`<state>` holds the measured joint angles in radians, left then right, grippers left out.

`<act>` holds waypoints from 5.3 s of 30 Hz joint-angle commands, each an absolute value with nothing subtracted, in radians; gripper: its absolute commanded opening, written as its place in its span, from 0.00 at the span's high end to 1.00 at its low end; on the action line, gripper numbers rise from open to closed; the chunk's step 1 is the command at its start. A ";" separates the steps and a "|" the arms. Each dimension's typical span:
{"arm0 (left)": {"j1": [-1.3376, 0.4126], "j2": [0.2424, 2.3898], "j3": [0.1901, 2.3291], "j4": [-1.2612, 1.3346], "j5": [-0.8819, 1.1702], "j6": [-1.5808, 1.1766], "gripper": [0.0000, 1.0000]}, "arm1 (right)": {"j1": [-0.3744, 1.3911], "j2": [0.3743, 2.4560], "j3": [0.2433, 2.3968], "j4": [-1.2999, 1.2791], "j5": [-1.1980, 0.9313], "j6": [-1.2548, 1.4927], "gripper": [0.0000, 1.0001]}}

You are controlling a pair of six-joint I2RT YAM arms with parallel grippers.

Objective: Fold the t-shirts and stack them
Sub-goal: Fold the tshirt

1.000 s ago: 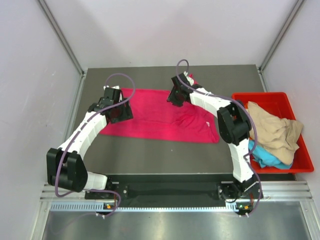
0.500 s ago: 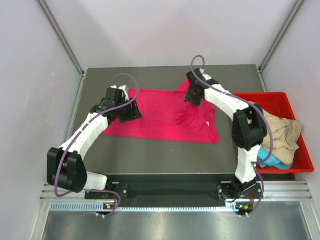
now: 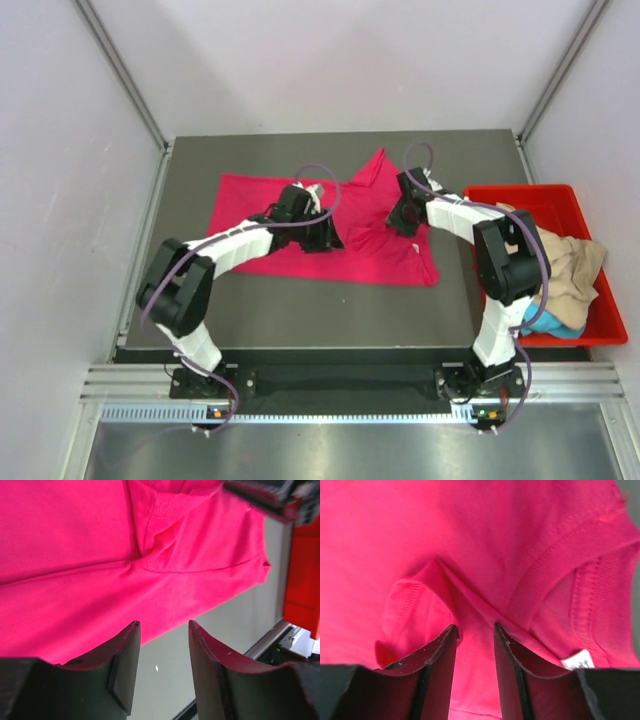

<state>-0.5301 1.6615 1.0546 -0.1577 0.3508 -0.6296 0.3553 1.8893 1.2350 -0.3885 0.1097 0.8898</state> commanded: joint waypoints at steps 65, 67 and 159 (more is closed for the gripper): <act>-0.623 2.134 1.562 -0.345 -0.089 -0.511 1.00 | 0.265 2.009 1.359 -0.169 0.023 0.876 1.00; -0.621 2.138 1.572 -0.359 -0.106 -0.526 1.00 | 0.265 2.014 1.367 -0.176 0.028 0.870 1.00; 0.189 1.523 0.928 -0.519 -0.134 -0.851 0.58 | 0.256 1.319 0.718 -0.531 0.155 0.755 0.70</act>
<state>0.1902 1.5139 0.9401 -0.5697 -0.1837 -0.8246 0.2695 1.3487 0.7258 -0.5411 0.1371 0.7757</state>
